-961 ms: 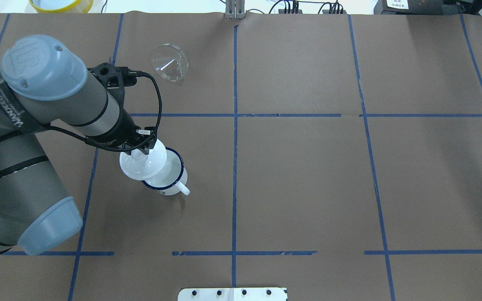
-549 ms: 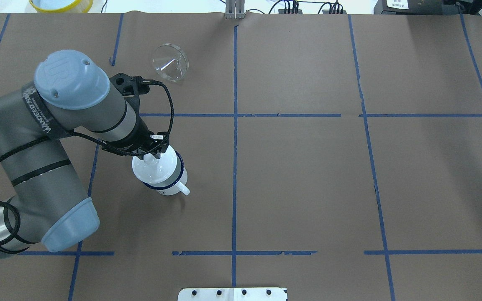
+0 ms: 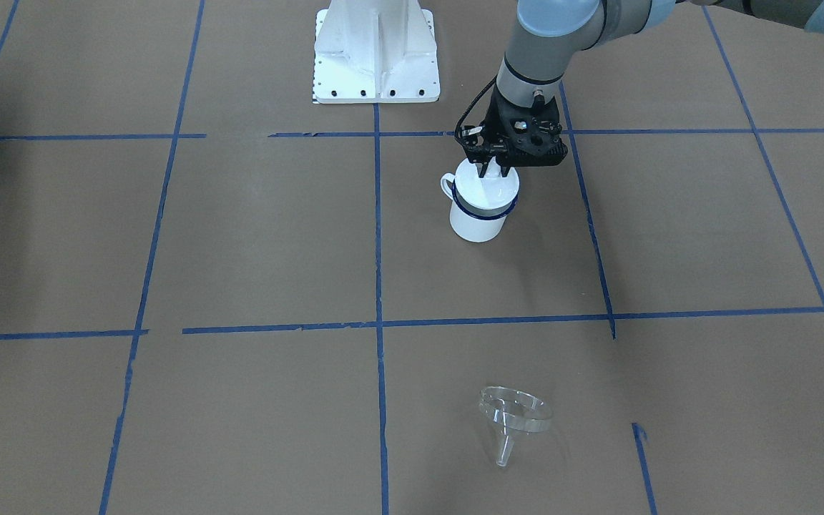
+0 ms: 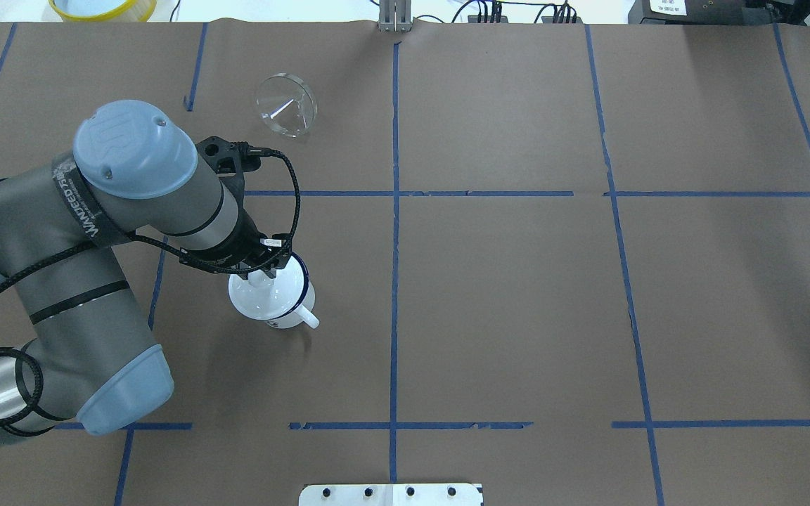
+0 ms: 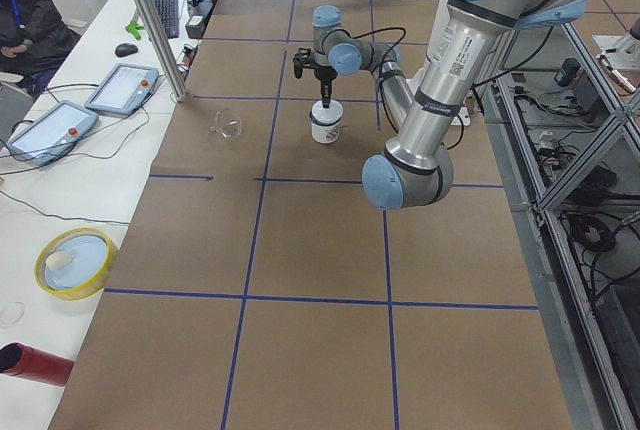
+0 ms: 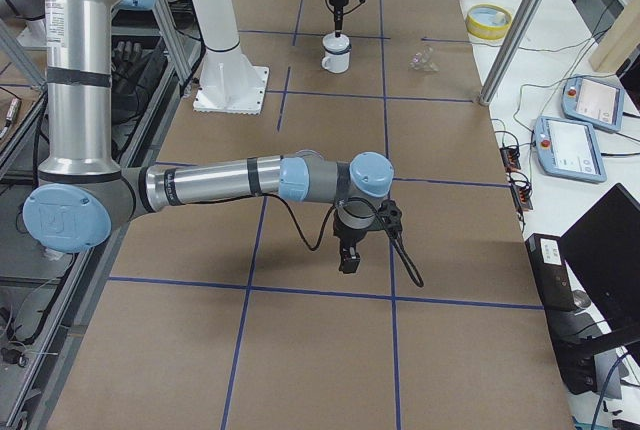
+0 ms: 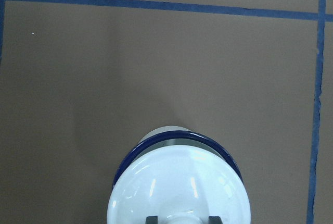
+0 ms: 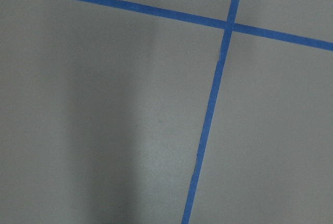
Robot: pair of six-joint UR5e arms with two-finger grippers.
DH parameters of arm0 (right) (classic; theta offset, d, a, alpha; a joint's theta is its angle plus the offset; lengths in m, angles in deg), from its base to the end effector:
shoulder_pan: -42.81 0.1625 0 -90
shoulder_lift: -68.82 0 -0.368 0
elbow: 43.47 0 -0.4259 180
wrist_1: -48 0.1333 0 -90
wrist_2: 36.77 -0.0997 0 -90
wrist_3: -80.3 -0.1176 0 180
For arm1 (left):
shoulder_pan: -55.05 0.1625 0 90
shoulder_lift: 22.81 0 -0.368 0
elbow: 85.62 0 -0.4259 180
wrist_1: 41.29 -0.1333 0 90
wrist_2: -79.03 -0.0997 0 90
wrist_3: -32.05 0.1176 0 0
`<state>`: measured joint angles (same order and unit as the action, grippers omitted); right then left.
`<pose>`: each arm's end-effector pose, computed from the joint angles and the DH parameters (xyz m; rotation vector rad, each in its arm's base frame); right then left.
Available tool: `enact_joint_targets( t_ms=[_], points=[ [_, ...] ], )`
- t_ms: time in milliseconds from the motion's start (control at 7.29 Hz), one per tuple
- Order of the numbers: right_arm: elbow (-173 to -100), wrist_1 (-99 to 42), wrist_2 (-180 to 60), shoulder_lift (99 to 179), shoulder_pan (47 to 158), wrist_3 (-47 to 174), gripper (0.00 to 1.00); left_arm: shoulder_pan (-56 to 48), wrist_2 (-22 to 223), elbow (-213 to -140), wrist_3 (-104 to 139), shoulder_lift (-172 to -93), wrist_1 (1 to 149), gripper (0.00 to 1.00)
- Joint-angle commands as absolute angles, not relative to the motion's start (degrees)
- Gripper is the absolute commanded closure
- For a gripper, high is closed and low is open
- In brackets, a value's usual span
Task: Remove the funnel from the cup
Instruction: 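Hold the lid down on the mug with the left gripper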
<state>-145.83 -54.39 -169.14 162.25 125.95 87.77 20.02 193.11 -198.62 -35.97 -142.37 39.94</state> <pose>-0.0052 -0.4959 0.5565 -0.0538 -0.7411 -0.2162 0.4315 -0.4067 0.1530 0.0082 0.8513 -0.0533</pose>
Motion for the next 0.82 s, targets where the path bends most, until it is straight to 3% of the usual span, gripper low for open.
enact_joint_targets(
  t_ms=[0,686],
  points=[
    [-145.86,-54.39,-169.14,162.25,125.95,87.77,0.0,20.07,193.11,-198.56,-35.97,-142.43,40.01,1.0],
    [-145.86,-54.39,-169.14,162.25,125.95,87.77,0.0,20.07,193.11,-196.89,-35.8,-142.87,41.33,1.0]
  ],
)
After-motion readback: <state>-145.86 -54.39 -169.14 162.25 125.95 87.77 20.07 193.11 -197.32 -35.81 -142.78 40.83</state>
